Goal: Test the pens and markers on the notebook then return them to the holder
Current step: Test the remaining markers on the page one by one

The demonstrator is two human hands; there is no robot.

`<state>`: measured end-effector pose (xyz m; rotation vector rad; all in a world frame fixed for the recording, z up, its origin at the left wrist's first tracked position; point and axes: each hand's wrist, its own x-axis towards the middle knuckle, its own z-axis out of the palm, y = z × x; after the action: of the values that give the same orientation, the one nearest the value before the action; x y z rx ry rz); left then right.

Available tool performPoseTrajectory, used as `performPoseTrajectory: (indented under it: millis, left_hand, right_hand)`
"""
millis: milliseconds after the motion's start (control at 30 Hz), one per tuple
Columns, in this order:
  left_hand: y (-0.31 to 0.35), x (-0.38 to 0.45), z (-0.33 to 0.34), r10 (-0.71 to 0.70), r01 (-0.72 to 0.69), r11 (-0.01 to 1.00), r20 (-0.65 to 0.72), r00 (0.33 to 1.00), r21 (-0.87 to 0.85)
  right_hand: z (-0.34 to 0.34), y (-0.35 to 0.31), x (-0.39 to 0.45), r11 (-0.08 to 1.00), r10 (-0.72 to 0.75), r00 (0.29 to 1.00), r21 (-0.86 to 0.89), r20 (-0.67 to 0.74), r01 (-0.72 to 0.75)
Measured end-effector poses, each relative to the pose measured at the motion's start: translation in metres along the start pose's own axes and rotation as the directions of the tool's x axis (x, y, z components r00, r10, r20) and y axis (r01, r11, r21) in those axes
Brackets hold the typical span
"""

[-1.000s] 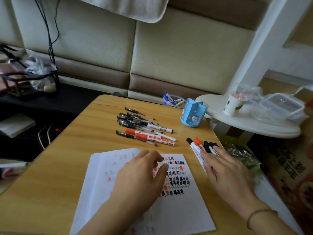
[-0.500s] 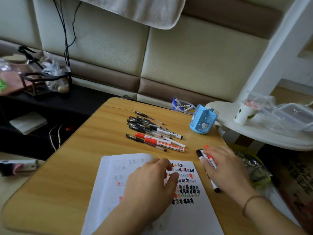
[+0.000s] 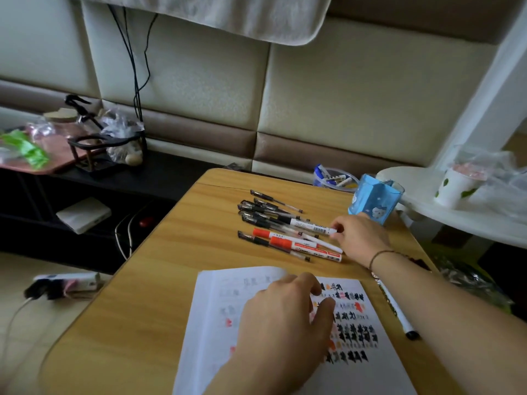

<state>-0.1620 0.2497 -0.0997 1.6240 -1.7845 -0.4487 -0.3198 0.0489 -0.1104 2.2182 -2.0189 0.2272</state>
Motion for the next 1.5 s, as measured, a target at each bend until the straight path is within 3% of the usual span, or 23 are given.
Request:
performPoseTrajectory:
  millis: [67, 133, 233, 300, 367, 433, 467, 533, 600, 667, 767, 900, 1000, 1133, 1200, 1333, 1500]
  left_hand:
    - [0.001, 0.001, -0.003, 0.005, -0.005, 1.000, -0.018, 1.000, -0.008]
    - [0.001, 0.000, -0.003, 0.011, -0.015, 0.999, -0.072, 0.997, -0.046]
    - [0.002, 0.000, 0.005, 0.055, -0.062, 0.997, -0.184, 0.981, -0.034]
    - [0.004, 0.000, 0.009, 0.130, -0.121, 0.991, -0.221, 0.967, 0.054]
    - [0.009, -0.001, 0.012, 0.263, -0.241, 0.963, -0.221, 0.939, 0.121]
    - [0.013, -0.004, 0.014, 0.363, -0.349, 0.931, -0.174, 0.915, 0.108]
    - [0.016, -0.006, 0.015, 0.401, -0.396, 0.916, -0.128, 0.907, 0.061]
    - [0.020, -0.010, 0.016, 0.475, -0.470, 0.877, 0.024, 0.880, -0.097]
    - [0.021, -0.014, 0.014, 0.504, -0.470, 0.858, 0.163, 0.849, -0.207]
    - [0.021, -0.015, 0.012, 0.528, -0.502, 0.846, 0.154, 0.835, -0.180]
    - [0.021, -0.015, 0.013, 0.536, -0.501, 0.836, 0.140, 0.832, -0.222]
    - [0.026, -0.017, 0.014, 0.512, -0.441, 0.837, 0.179, 0.840, -0.324]
    - [0.024, -0.019, 0.011, 0.478, -0.423, 0.856, 0.141, 0.867, -0.296]
    - [0.015, -0.018, 0.007, 0.341, -0.312, 0.921, 0.096, 0.935, -0.235]
    - [0.011, -0.016, 0.009, 0.272, -0.249, 0.937, 0.067, 0.960, -0.247]
    - [0.006, -0.014, 0.014, 0.202, -0.192, 0.968, 0.053, 0.978, -0.159]
    - [0.000, -0.009, 0.018, 0.132, -0.123, 0.988, 0.092, 0.987, -0.099]
  right_hand:
    - [-0.011, 0.007, -0.013, 0.998, 0.018, 0.996, 0.057, -0.087, -0.013]
    - [-0.027, 0.014, -0.040, 0.961, 0.042, 0.984, 0.278, -0.175, 0.009]
    - [-0.060, 0.017, -0.111, 0.804, 0.069, 0.958, 0.584, -0.278, 0.112]
    - [-0.079, 0.015, -0.161, 0.636, 0.102, 0.953, 0.755, -0.287, 0.159]
    - [-0.093, 0.008, -0.196, 0.321, 0.135, 0.955, 0.924, -0.263, 0.209]
    - [-0.089, 0.006, -0.211, 0.041, 0.172, 0.967, 0.982, -0.188, 0.183]
    - [-0.085, 0.002, -0.213, -0.025, 0.179, 0.974, 0.989, -0.141, 0.147]
    - [-0.073, -0.006, -0.213, -0.035, 0.121, 0.991, 0.997, -0.059, 0.064]
    - [-0.062, -0.013, -0.214, -0.110, 0.082, 0.995, 0.993, 0.048, -0.039]
    - [-0.058, -0.011, -0.217, -0.180, 0.026, 0.992, 0.977, 0.121, -0.114]
    - [-0.059, -0.003, -0.220, -0.182, 0.002, 0.993, 0.977, 0.116, -0.113]
    - [-0.061, 0.013, -0.221, -0.054, -0.075, 0.997, 0.998, 0.010, -0.014]
    - [-0.058, 0.021, -0.216, -0.016, -0.172, 0.984, 0.999, -0.051, 0.049]
    - [-0.050, 0.035, -0.207, -0.100, -0.124, 0.989, 0.993, -0.080, 0.067]
    - [-0.049, 0.043, -0.202, -0.089, -0.095, 0.994, 0.995, -0.056, 0.047]
    - [-0.041, 0.052, -0.197, 0.143, -0.007, 1.000, 0.989, -0.023, 0.024]
    - [-0.017, 0.048, -0.196, 0.246, -0.037, 0.998, 0.967, -0.054, 0.061]
